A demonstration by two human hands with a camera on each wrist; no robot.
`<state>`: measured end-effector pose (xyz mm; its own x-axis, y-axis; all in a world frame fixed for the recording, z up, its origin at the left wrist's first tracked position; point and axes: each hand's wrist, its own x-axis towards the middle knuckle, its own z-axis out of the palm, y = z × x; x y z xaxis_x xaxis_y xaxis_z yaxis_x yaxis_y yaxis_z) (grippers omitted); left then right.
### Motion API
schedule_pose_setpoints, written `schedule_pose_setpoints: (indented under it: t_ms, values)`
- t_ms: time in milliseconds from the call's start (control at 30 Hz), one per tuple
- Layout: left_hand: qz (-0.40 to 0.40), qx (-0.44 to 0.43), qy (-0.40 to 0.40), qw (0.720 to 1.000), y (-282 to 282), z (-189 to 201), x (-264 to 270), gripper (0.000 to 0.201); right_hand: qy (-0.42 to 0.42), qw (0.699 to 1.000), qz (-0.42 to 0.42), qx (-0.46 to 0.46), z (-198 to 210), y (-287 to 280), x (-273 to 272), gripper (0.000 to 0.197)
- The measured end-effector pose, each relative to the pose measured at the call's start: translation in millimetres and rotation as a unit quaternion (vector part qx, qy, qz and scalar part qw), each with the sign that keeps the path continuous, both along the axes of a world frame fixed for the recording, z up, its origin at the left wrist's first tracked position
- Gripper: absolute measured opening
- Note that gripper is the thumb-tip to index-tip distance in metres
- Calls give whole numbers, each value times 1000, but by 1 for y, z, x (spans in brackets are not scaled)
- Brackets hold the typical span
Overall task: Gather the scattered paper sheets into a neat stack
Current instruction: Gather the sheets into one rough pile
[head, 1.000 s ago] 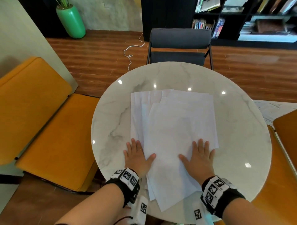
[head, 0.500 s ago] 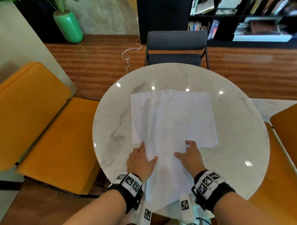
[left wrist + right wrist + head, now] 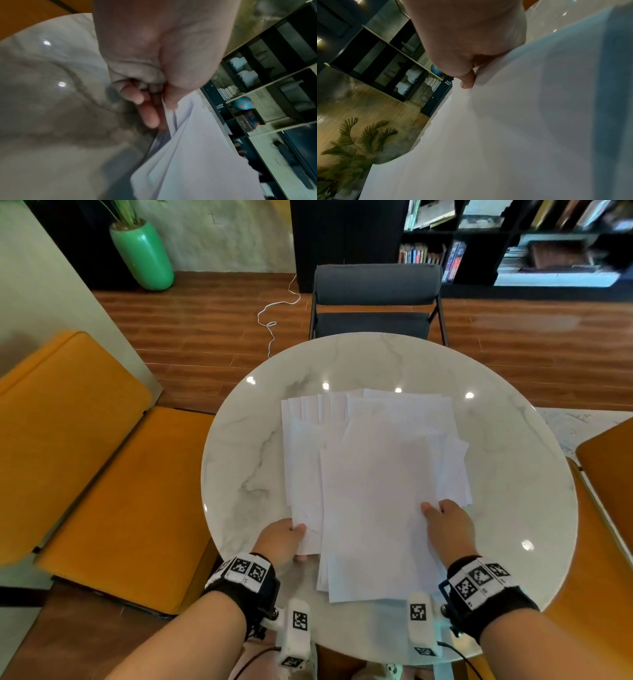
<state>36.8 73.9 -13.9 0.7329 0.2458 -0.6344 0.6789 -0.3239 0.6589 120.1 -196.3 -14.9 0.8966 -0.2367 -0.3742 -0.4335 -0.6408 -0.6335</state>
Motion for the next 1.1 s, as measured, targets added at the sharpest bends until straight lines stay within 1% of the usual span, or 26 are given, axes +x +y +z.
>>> schedule_pose_setpoints:
  t_ms: [33, 67, 133, 167, 200, 233, 267, 300, 333, 367, 400, 467, 567, 600, 633, 667, 733, 767, 800, 867, 900, 933, 967, 1033, 1100]
  values:
    - [-23, -22, 8, 999, -3, -4, -1, 28, 4, 1000, 2, -5, -2, 2, 0, 32]
    - [-66, -21, 23, 997, -7, -3, -1, 27, 8, 1000, 2, -13, -3, 4, 1, 32]
    - [-137, 5, 51, 989, -11, 0, 2, 25, 2, 999, 6, -43, -4, 8, 1, 34]
    - [-154, 24, 50, 987, -11, 2, 5, 25, 1, 996, 10, -85, -4, 7, 2, 36]
    - [-150, 54, 39, 986, -8, 4, 9, 25, 7, 990, 14, -141, -3, 4, 3, 40]
    - [-120, 87, 16, 989, -3, 4, 13, 27, 15, 981, 22, -190, -2, 1, 4, 43]
    - [-73, 107, -13, 992, 2, 6, 17, 29, 17, 975, 32, -218, -1, -4, 5, 45]
    - [-31, 107, -44, 993, 4, 8, 21, 29, 11, 973, 46, -225, -2, -7, 6, 46]
    - [-16, 98, -70, 993, 4, 9, 24, 27, 3, 971, 69, -228, -3, -9, 8, 46]
    - [-30, 90, -87, 992, 1, 9, 27, 25, -1, 967, 102, -234, -3, -9, 9, 45]
    - [-56, 93, -92, 990, -5, 9, 30, 30, -5, 961, 137, -240, -4, -7, 10, 43]
    - [-91, 107, -64, 988, -20, 7, 30, 52, -15, 953, 193, -234, -3, 5, 9, 42]
    - [-89, 85, -46, 991, -36, 3, 28, 79, -51, 950, 261, -161, 3, 29, 1, 47]
    - [-84, 70, -54, 993, -39, 4, 27, 82, -56, 950, 276, -138, 4, 37, -3, 47]
    - [-74, 54, -70, 993, -38, 4, 27, 80, -53, 952, 278, -115, 6, 42, -5, 45]
    - [-57, 42, -88, 994, -35, 4, 26, 73, -49, 958, 267, -88, 7, 45, -8, 40]
    - [-1, 40, -91, 995, -21, 3, 26, 50, -47, 976, 209, -27, 9, 44, -6, 17]
    - [27, 47, -77, 996, -13, 3, 25, 41, -45, 984, 173, -1, 9, 42, -4, 12]
    - [50, 51, -65, 995, -6, 2, 24, 37, -43, 989, 138, 17, 8, 40, -2, 14]
    - [67, 52, -51, 995, 6, 4, 21, 37, -59, 995, 72, 28, 6, 34, 3, 30]
    - [62, 64, -41, 995, 11, 6, 19, 39, -76, 996, 42, 4, 4, 30, 6, 40]
    - [56, 84, -34, 994, 15, 7, 18, 43, -81, 996, 18, -41, 0, 26, 9, 50]
    - [55, 103, -27, 993, 18, 7, 17, 45, -62, 994, 2, -87, -2, 23, 11, 61]
    - [72, 112, -32, 991, 23, 6, 16, 45, 11, 992, 5, -129, -5, 22, 16, 79]
    - [64, 106, -57, 991, 23, 4, 20, 41, 60, 981, 67, -170, -9, 27, 16, 83]
